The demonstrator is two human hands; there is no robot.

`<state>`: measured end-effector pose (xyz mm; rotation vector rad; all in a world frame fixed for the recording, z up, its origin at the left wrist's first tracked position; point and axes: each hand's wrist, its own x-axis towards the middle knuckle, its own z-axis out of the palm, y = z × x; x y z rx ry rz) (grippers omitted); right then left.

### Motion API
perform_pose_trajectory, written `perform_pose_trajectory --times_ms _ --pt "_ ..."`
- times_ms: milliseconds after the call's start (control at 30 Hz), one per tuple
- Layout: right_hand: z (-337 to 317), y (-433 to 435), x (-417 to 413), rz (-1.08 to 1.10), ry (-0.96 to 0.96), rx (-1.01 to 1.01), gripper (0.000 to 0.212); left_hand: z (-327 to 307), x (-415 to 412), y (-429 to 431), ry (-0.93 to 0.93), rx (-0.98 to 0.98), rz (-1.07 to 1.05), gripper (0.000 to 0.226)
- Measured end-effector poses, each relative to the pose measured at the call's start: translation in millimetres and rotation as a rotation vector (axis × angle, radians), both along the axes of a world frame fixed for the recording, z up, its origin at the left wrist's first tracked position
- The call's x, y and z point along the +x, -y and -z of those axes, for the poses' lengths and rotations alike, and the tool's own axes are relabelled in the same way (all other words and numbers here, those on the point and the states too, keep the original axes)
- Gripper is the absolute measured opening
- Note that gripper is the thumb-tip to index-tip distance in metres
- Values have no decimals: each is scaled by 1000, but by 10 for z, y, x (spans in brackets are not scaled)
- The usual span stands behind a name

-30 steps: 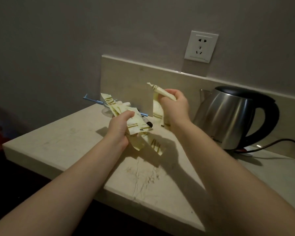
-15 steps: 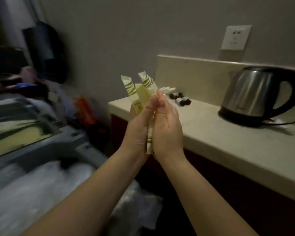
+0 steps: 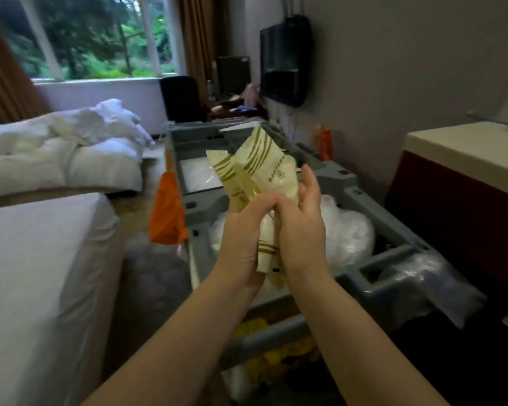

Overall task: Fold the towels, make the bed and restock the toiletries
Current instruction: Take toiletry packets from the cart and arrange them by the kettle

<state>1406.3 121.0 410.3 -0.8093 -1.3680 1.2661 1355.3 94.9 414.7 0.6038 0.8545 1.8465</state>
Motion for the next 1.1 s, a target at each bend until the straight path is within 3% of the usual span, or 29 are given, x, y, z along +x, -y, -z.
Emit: perform_pose_trajectory --times_ms 100,200,267,367,467,733,1100 --pt "136 255 -817 -103 -112 -133 63 162 -919 328 -53 -87 -45 16" --pt "326 547 -1903 -133 -229 -208 63 315 -1964 646 -96 -116 -134 37" --pt "415 724 -2664 -126 -321 -209 59 388 -2685 770 -56 -106 -197 26" --pt "505 879 -3574 -85 -325 -171 47 416 -3475 895 -36 -174 -294 22" --pt "483 777 -4154 -34 -331 -192 40 419 -4081 786 45 -195 -250 20" --pt "682 -468 -4960 159 -366 -354 20 672 -5059 -519 90 -225 -191 17" --pt "346 -2891 -6243 229 -402 -284 29 362 -6349 -3006 43 -217 -98 29"
